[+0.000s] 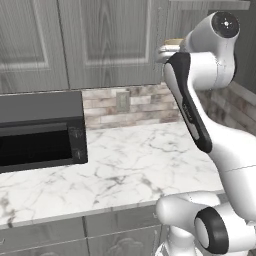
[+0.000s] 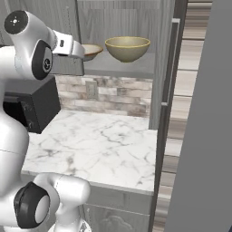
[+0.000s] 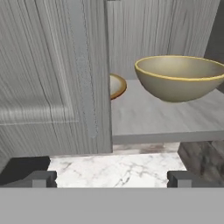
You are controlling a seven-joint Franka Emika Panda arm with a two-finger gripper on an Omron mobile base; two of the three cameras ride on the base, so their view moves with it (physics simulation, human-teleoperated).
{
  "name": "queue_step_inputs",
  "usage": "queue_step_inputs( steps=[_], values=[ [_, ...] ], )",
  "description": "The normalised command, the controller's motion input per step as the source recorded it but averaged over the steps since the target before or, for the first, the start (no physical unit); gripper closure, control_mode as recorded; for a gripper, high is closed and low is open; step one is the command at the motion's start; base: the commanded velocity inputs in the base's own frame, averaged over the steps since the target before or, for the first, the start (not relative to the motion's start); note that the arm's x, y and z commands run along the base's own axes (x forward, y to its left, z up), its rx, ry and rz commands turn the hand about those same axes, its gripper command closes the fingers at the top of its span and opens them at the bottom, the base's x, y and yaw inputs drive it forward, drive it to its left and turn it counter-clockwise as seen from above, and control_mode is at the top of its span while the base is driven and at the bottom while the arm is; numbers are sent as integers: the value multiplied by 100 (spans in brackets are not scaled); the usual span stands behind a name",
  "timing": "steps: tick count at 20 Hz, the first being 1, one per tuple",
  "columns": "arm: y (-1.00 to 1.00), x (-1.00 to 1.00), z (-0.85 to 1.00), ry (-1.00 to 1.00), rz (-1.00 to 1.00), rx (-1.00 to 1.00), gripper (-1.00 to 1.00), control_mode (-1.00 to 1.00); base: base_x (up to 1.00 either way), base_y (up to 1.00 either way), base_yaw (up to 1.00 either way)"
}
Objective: Move the bowls from the cabinet to the plates on the dining table.
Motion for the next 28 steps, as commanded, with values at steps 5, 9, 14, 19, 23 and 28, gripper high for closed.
queue_step_inputs(
  steps=[5,9,14,19,23,28],
  values=[
    [10,5,0,-4,5,1,-100,-100,0,0,0],
    [7,10,0,-9,3,0,-100,-100,0,0,0],
    [5,11,4,-7,3,2,-100,-100,0,0,0],
    [5,17,2,0,2,3,-100,-100,0,0,0],
    [6,23,0,1,1,2,-100,-100,0,0,0],
    [7,24,0,2,0,1,-100,-100,0,0,0]
  ],
)
